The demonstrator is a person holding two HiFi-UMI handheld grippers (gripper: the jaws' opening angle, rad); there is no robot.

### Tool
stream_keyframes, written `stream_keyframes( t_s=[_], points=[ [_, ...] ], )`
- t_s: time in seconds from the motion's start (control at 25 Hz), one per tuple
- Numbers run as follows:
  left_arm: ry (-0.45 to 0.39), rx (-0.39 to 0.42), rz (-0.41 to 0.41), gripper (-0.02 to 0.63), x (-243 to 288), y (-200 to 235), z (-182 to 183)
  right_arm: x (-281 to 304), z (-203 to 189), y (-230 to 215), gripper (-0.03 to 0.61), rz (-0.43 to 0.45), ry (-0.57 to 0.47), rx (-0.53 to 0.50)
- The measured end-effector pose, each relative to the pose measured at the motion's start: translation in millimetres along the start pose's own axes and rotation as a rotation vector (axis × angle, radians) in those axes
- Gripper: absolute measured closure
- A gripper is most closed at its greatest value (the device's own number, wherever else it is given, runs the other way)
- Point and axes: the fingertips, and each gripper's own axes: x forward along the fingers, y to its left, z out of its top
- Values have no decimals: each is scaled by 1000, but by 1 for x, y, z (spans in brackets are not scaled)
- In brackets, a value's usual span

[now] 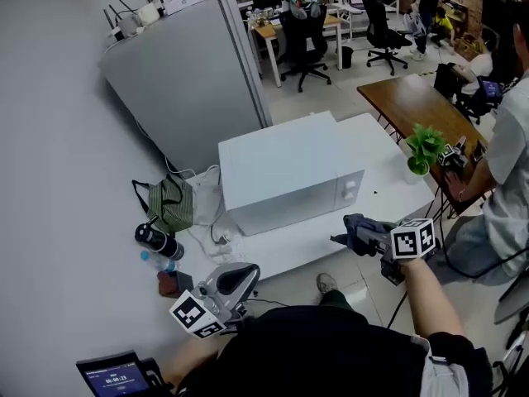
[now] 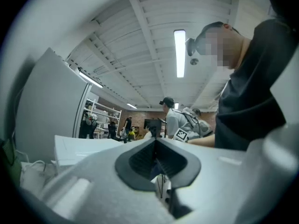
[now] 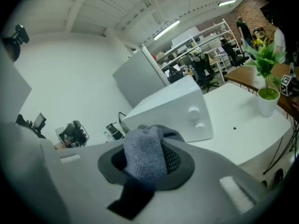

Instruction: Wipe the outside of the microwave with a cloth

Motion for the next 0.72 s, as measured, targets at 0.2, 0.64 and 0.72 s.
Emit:
stream_keyframes(
  t_s=[0.2, 0.64, 0.72],
  points=[
    [-19, -46, 4, 609, -55, -46, 1, -16, -21, 125, 499, 137, -79, -54],
    [-40, -59, 80, 609, -78, -97, -9, -33, -63, 217, 495, 321, -121, -153],
    [-52, -51, 90, 609, -75, -104, -9, -39, -67, 219, 495, 326, -132, -171]
  ],
)
